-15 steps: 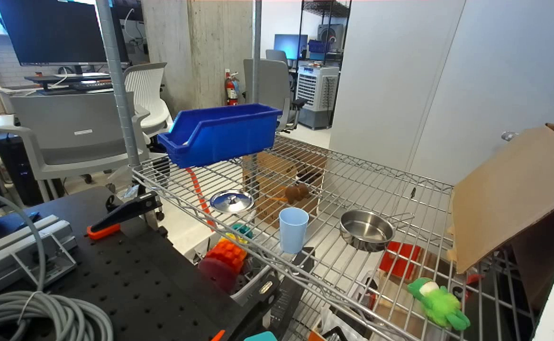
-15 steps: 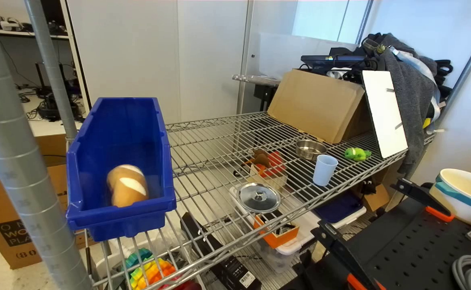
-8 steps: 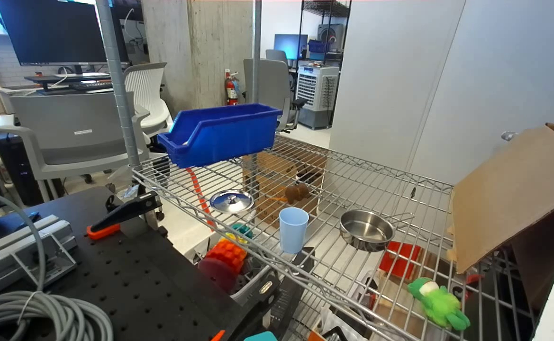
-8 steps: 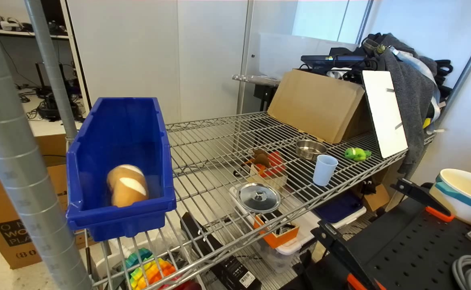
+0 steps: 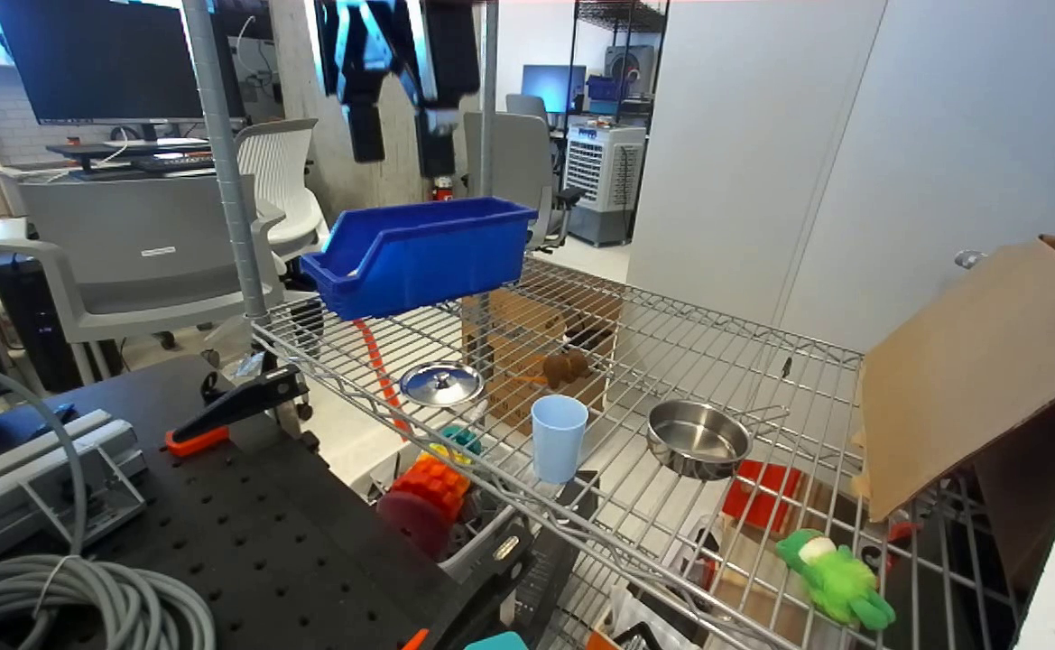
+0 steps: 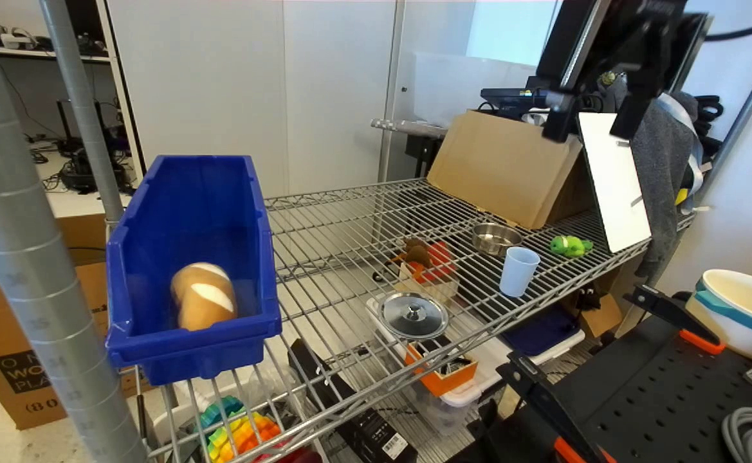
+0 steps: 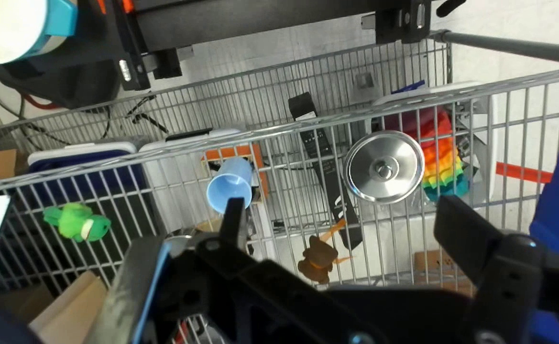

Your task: Put the lid on the pot

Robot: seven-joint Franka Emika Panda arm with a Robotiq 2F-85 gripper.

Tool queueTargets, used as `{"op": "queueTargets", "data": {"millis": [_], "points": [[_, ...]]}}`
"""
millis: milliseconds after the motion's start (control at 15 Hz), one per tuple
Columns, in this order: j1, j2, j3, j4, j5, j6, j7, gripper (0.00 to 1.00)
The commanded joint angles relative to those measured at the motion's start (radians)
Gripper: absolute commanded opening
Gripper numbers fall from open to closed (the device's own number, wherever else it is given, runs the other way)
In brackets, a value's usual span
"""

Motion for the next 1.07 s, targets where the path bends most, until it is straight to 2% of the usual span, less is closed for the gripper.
{"op": "queueTargets", "data": {"millis": [0, 267, 533, 733, 1000], "points": [[0.009, 0.261, 0.005, 0.128, -0.036, 0.055, 0.072, 1.00], [0.058, 0.522, -0.036, 0.285, -0.103, 0.096, 0.157, 1.00], [0.157, 0.733, -0.117, 0.438, -0.137, 0.121, 0.201, 1.00], [0.226, 0.830, -0.159, 0.512, -0.128, 0.137, 0.197, 1.00], [0.280, 0.898, -0.180, 0.569, -0.107, 0.161, 0.184, 1.00]]}}
